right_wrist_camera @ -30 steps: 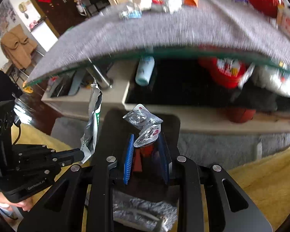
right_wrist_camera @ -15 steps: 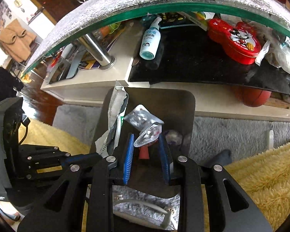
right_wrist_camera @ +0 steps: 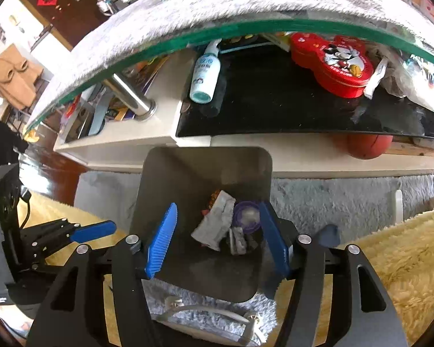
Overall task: Collect trash
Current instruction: 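Grasp the blue-white plastic piece with the left tool while the right tool grasps the white tissue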
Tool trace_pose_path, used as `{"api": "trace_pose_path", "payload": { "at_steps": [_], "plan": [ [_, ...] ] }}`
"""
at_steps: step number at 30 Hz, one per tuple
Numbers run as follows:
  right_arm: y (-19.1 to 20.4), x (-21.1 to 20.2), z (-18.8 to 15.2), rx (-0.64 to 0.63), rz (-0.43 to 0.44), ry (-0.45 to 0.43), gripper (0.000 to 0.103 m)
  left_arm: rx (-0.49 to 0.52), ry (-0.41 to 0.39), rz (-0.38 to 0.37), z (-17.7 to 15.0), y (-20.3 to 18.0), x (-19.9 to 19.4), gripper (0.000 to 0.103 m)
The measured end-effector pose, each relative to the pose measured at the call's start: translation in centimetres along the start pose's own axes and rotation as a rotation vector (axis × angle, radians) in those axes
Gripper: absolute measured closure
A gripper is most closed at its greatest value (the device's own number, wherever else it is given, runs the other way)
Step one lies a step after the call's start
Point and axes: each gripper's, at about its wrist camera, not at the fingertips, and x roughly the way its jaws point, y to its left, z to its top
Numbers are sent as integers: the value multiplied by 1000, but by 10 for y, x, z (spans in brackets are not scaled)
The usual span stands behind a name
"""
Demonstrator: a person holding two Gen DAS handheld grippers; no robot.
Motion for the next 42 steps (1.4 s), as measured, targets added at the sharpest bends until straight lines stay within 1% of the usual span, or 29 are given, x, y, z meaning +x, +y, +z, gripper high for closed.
{"api": "trace_pose_path", "payload": {
  "at_steps": [4, 6, 11, 13, 15, 19, 21, 24, 28, 31, 35, 37, 42],
  "plan": [
    [-6, -16, 13, 25, 9, -43, 41, -13, -45, 14, 9, 7, -18, 50],
    [-9, -29, 24, 34, 7, -85, 41, -20, -75, 20, 15, 12, -28, 48],
    [-12, -60, 57, 20, -34, -191, 41, -22, -163, 62, 36, 19, -56, 43],
    [-13, -69, 72, 7, -57, -228, 38, -25, -209, 81, 48, 21, -69, 36],
    [-15, -75, 91, -1, -78, -261, 35, -30, -256, 98, 64, 24, -80, 32],
    [-15, -76, 122, -17, -87, -295, 35, -38, -298, 101, 96, 29, -86, 30],
    [-14, -72, 140, -30, -91, -307, 35, -34, -312, 102, 113, 29, -86, 30],
    [-14, -63, 163, -38, -82, -313, 35, -8, -328, 122, 143, 25, -84, 30],
    [-16, -47, 194, -47, -78, -314, 35, 25, -332, 130, 177, 19, -76, 30],
    [-17, -34, 209, -40, -63, -301, 36, 36, -327, 122, 197, 17, -67, 30],
    [-20, -19, 221, -35, -45, -290, 37, 40, -317, 97, 220, 14, -54, 30],
    [-22, -15, 225, -32, -32, -287, 42, 45, -312, 93, 231, 12, -47, 32],
    [-22, -3, 234, -48, -24, -277, 49, 39, -305, 66, 255, 12, -31, 40]
  ]
}}
